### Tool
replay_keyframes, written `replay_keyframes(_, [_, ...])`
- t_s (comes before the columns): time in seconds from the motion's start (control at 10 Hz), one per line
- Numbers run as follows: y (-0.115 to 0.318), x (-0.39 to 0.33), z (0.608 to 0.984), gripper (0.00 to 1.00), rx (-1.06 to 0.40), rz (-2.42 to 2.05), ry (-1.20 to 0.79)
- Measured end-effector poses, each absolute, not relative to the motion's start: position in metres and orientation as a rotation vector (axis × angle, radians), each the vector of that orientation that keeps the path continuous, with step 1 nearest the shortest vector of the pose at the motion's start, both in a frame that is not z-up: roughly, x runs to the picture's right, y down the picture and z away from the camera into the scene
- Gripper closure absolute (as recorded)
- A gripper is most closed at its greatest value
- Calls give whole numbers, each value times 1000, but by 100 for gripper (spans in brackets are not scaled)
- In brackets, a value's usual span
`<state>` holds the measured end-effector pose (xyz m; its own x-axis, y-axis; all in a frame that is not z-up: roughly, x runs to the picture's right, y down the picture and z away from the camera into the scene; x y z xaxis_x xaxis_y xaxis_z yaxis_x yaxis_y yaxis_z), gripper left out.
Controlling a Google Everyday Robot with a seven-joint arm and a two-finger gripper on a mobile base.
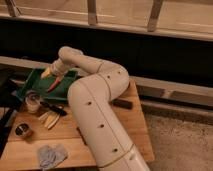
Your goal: Place pepper in red bowl
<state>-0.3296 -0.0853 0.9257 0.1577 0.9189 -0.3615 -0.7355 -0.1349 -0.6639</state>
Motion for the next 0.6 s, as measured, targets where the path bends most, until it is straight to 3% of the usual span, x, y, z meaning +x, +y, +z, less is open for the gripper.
replay_keyframes(0.6, [-87,-340,945,31,-839,1448,-301])
